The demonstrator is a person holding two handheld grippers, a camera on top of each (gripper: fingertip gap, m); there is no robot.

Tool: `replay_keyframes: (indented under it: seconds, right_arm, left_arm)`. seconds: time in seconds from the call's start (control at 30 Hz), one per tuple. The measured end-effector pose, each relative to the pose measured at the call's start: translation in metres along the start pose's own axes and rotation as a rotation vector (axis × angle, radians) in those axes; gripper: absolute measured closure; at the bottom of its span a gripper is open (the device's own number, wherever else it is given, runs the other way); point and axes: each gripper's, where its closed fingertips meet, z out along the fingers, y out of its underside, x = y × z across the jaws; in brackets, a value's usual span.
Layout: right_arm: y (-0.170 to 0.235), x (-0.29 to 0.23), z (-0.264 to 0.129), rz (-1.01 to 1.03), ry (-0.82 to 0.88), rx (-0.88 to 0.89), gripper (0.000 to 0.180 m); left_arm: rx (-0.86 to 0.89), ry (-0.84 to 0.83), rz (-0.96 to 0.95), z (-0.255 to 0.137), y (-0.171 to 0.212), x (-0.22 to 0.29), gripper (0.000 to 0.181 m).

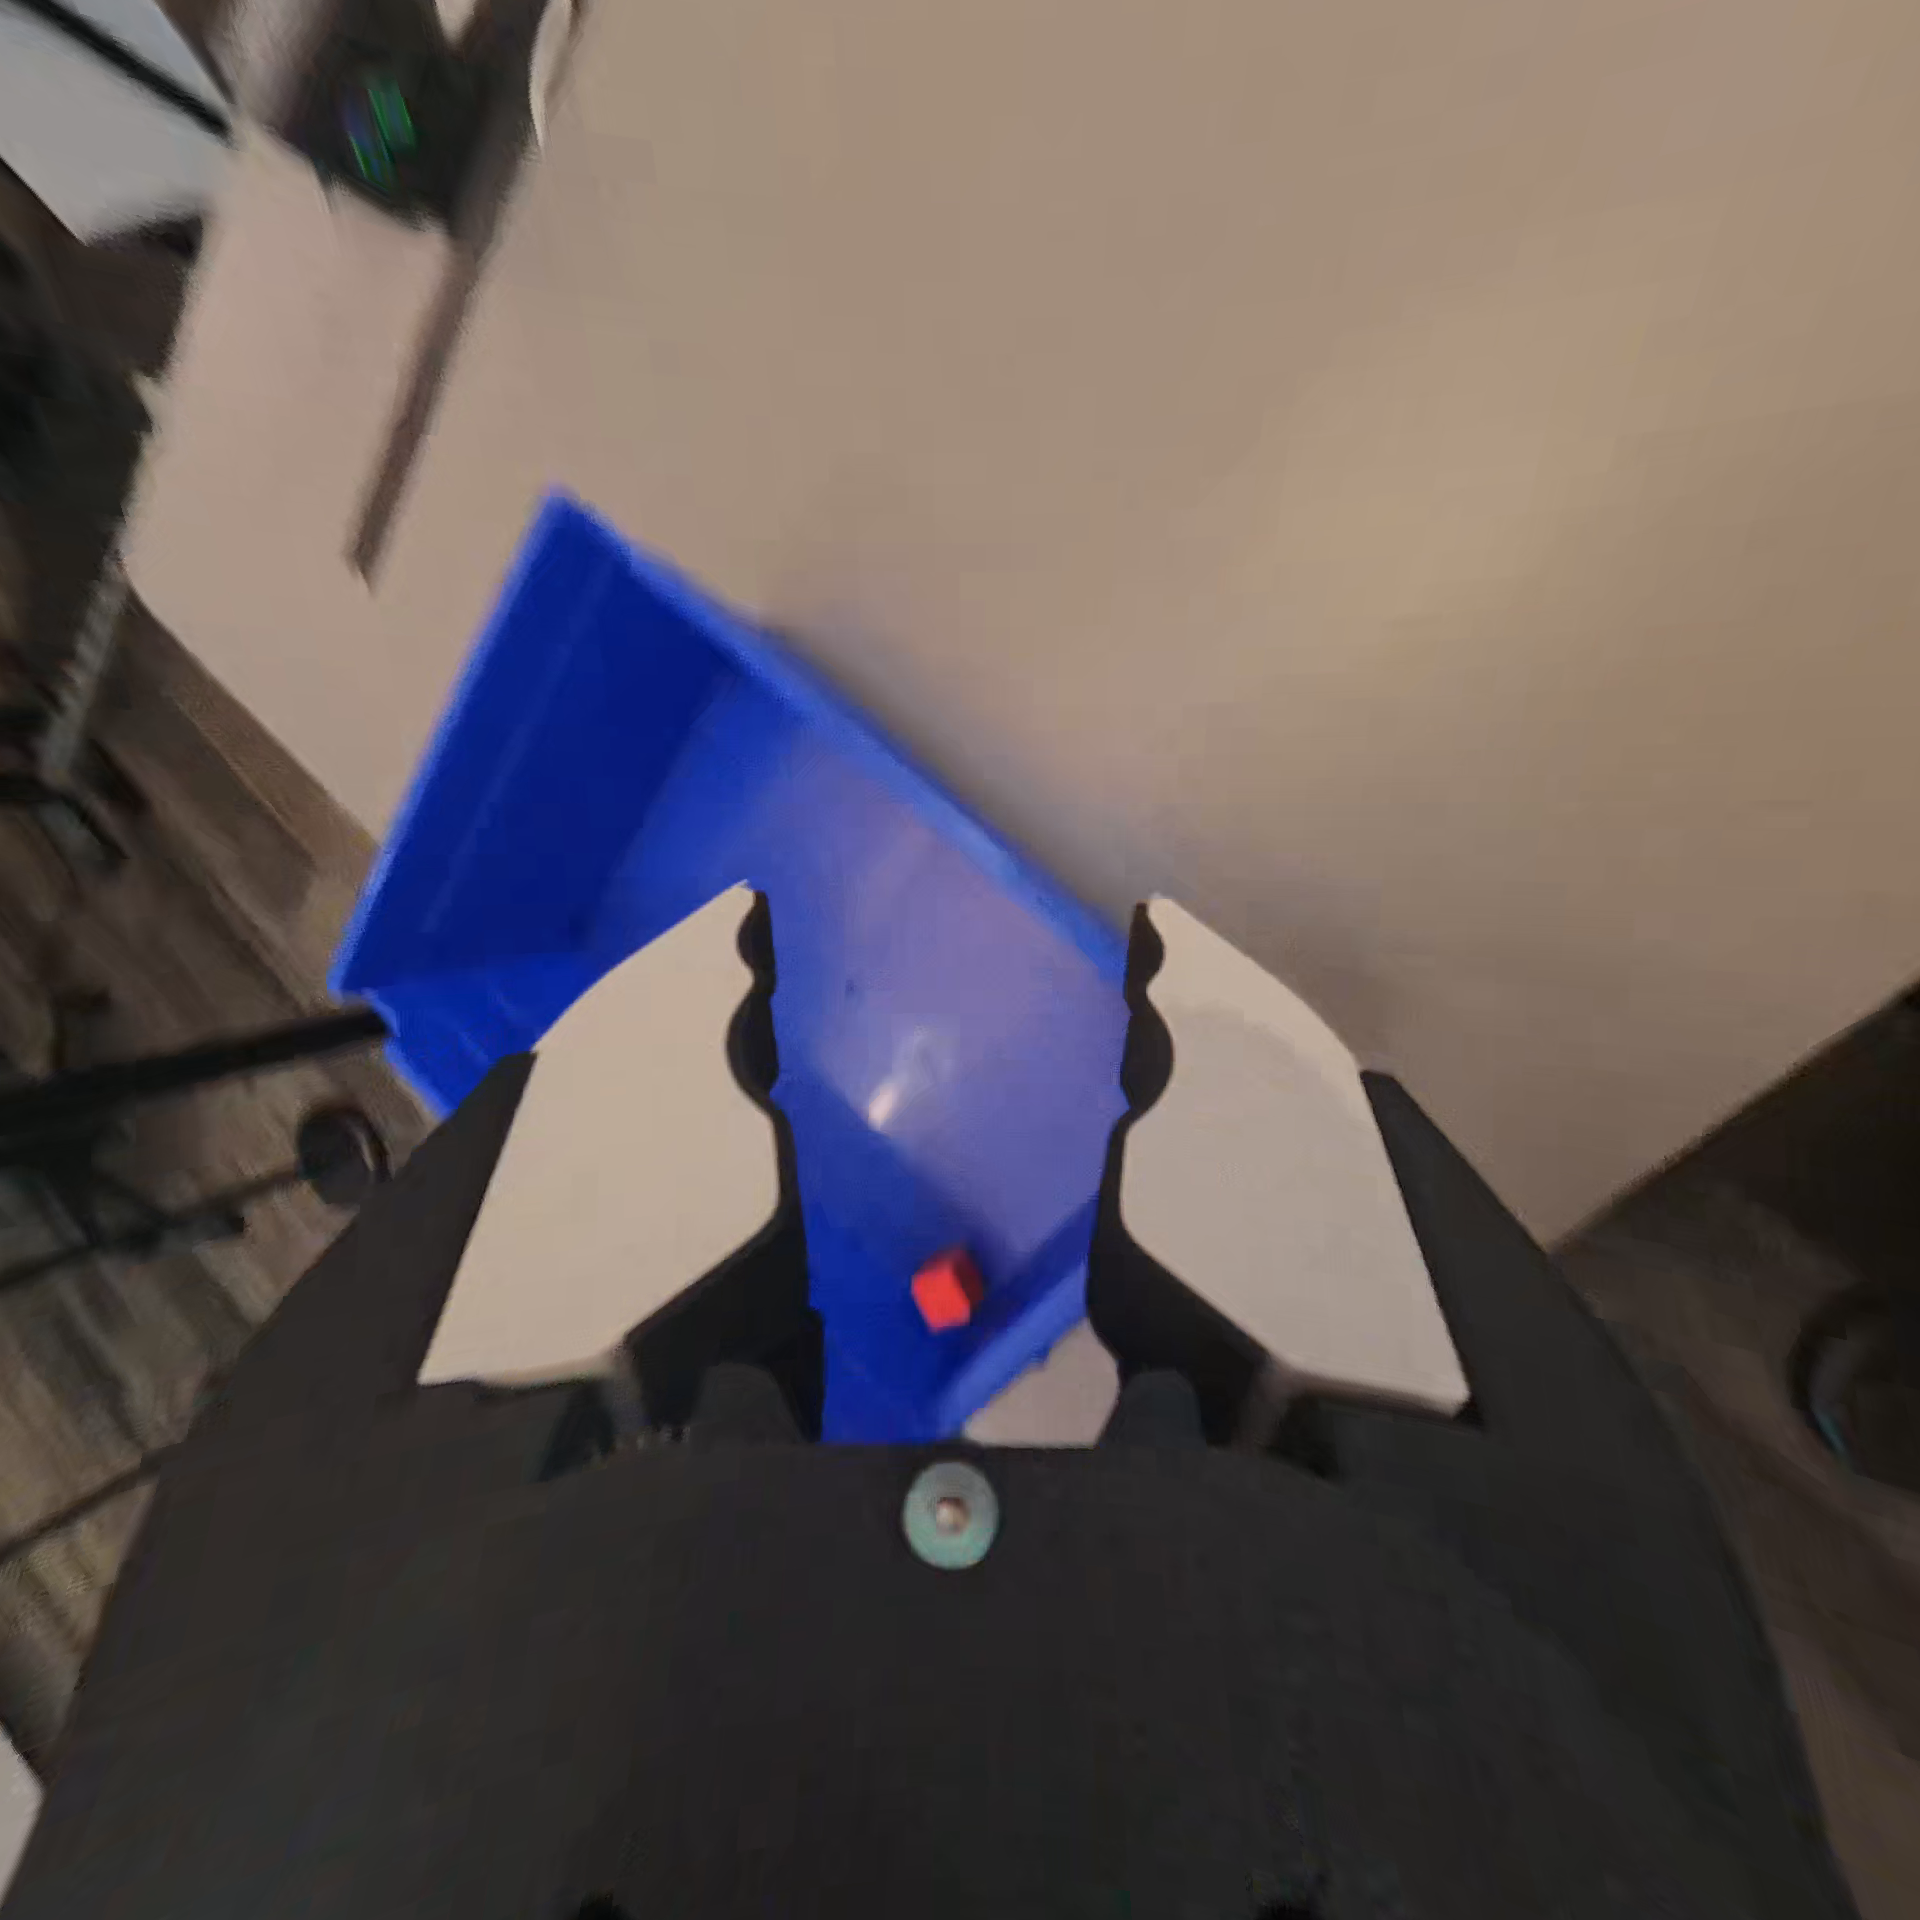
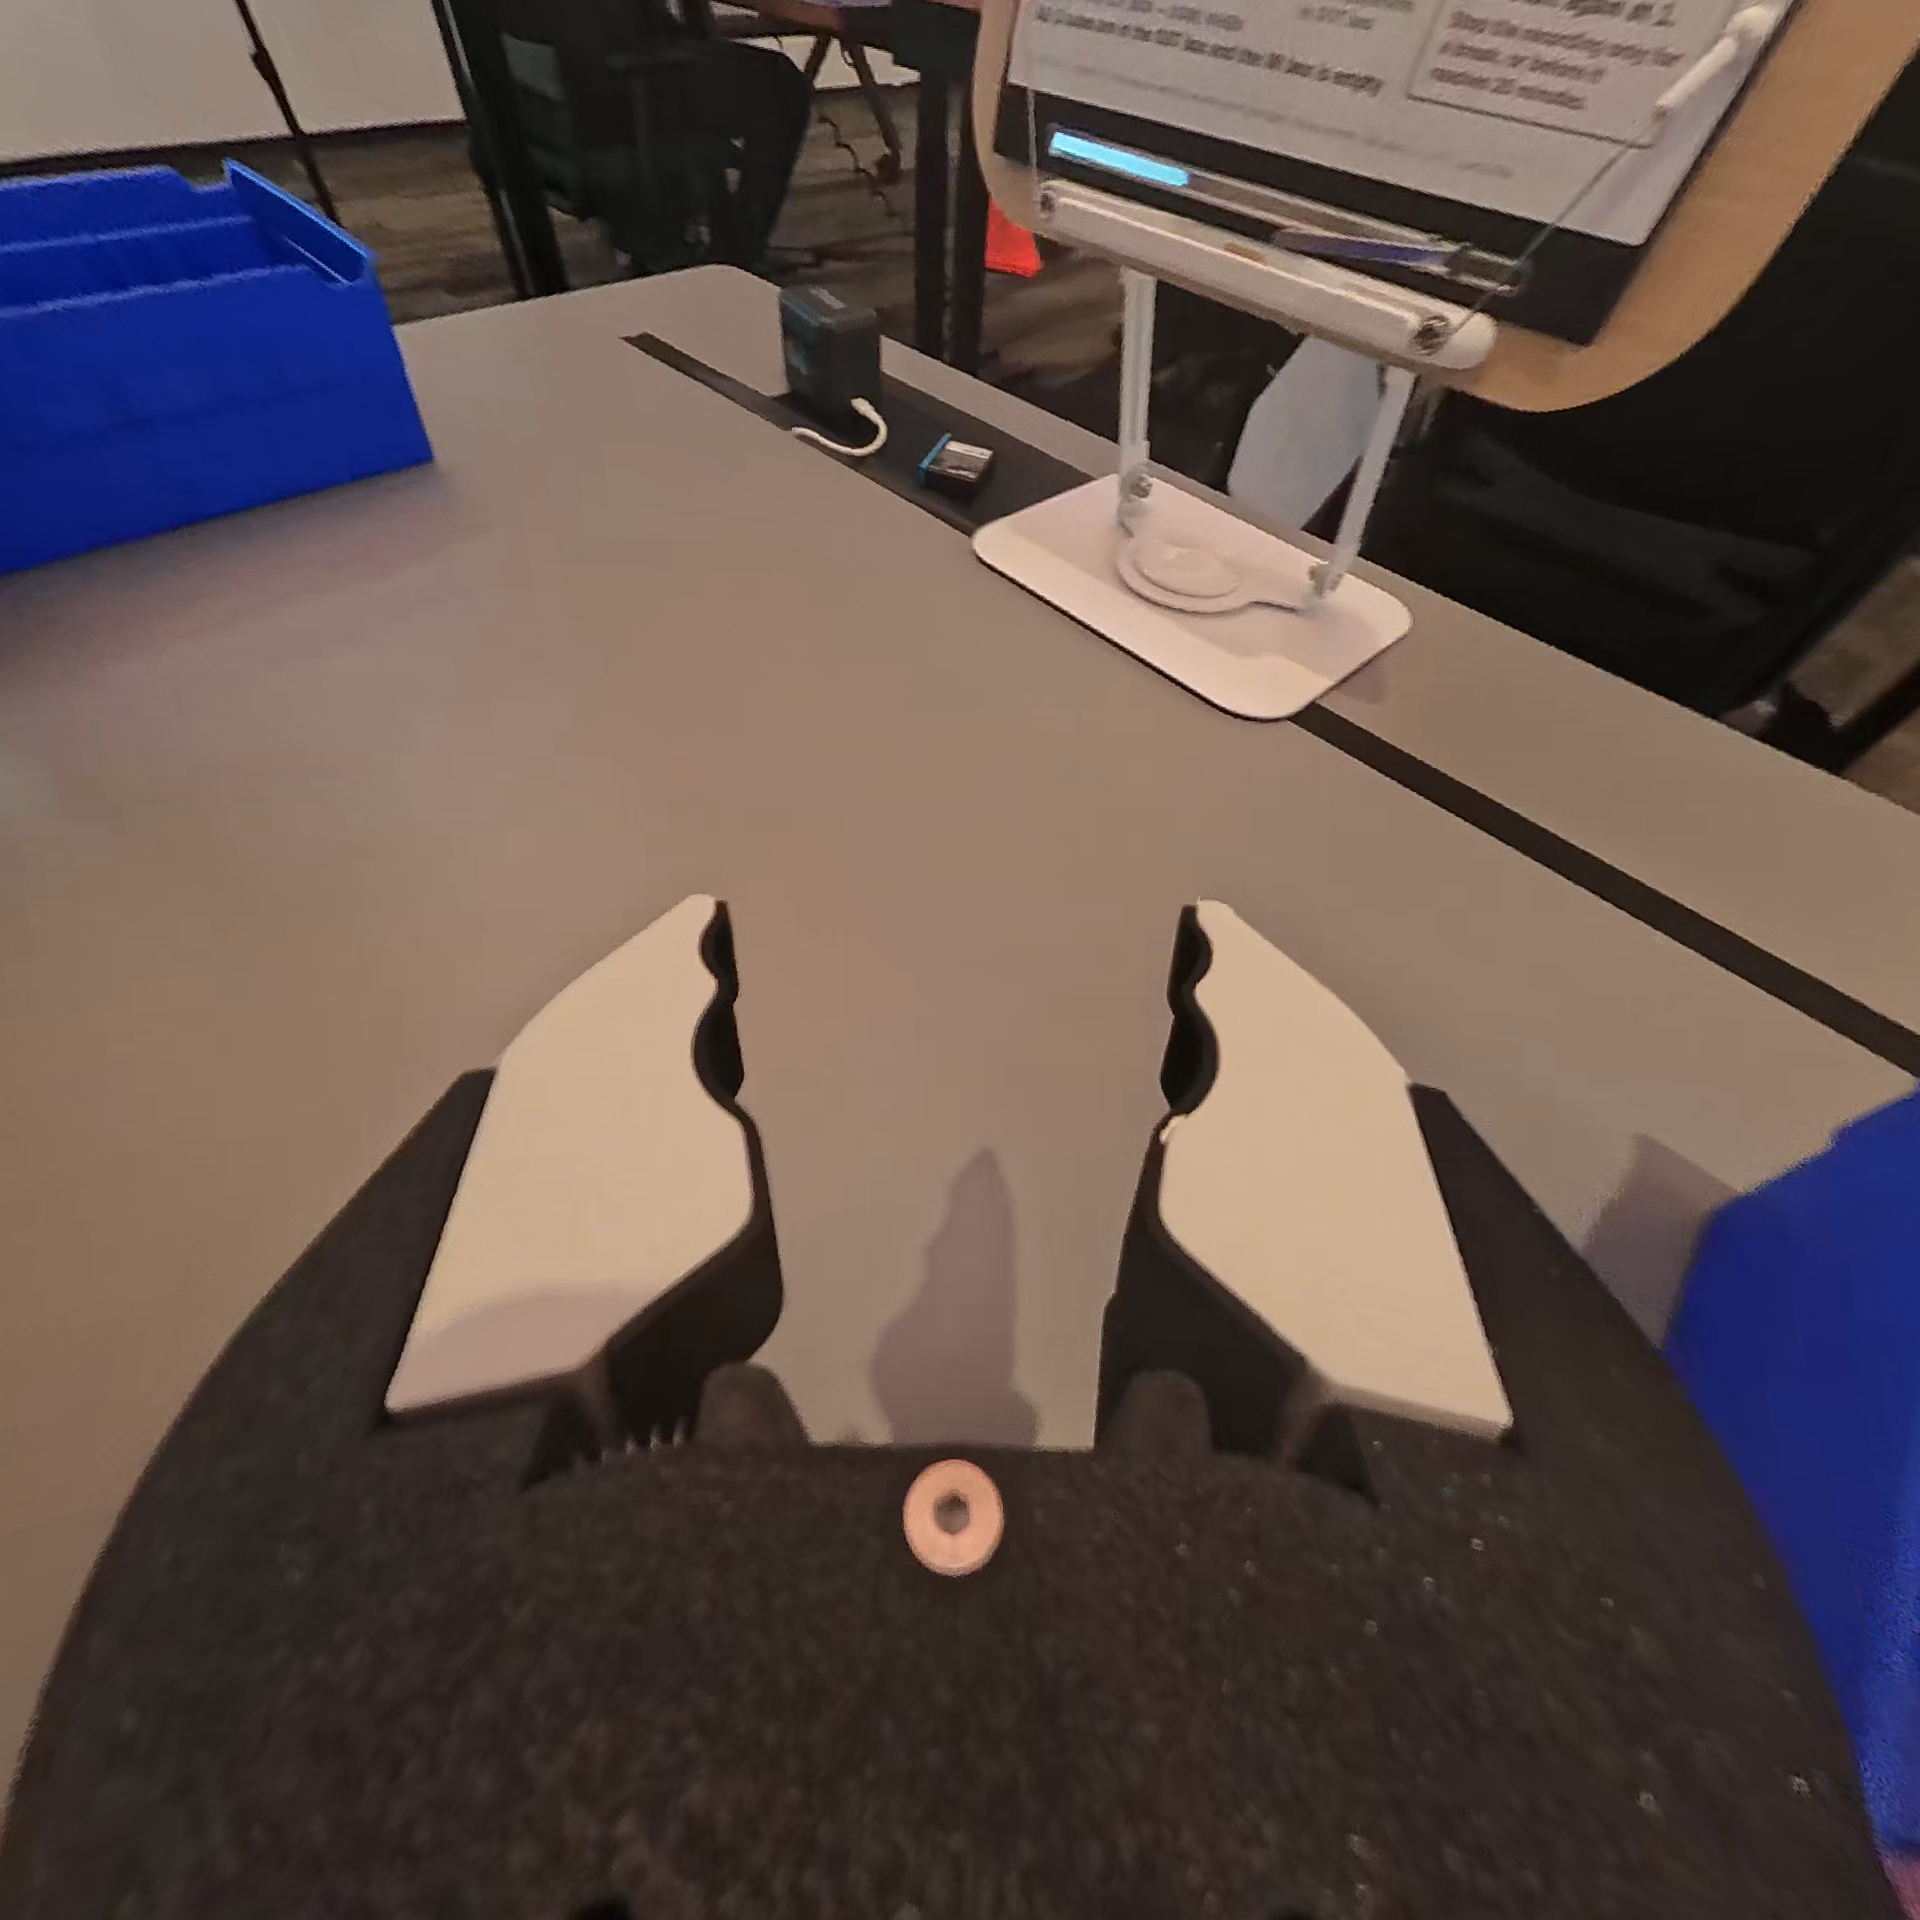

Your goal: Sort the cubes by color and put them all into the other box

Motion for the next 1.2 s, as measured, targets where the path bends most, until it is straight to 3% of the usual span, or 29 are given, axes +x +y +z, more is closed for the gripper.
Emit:
replay_keyframes:
  seconds: [0.23,0.37,0.9,1.2]
  right_arm:
    - [0.004,-0.022,0.034,0.059,-0.101,0.036,0.101]
    - [0.014,-0.026,0.046,0.060,-0.134,0.027,0.101]
    - [0.015,-0.023,0.037,0.063,-0.155,0.079,0.103]
    - [0.015,-0.023,0.038,0.053,-0.157,0.076,0.102]
  left_arm:
    - [-0.482,0.101,-0.306,0.022,0.092,-0.015,0.122]
    - [-0.663,0.135,-0.433,0.037,0.126,-0.006,0.124]
    - [-1.004,0.265,-0.441,0.071,0.195,-0.002,0.140]
    - [-1.159,0.310,-0.391,0.077,0.211,-0.006,0.145]
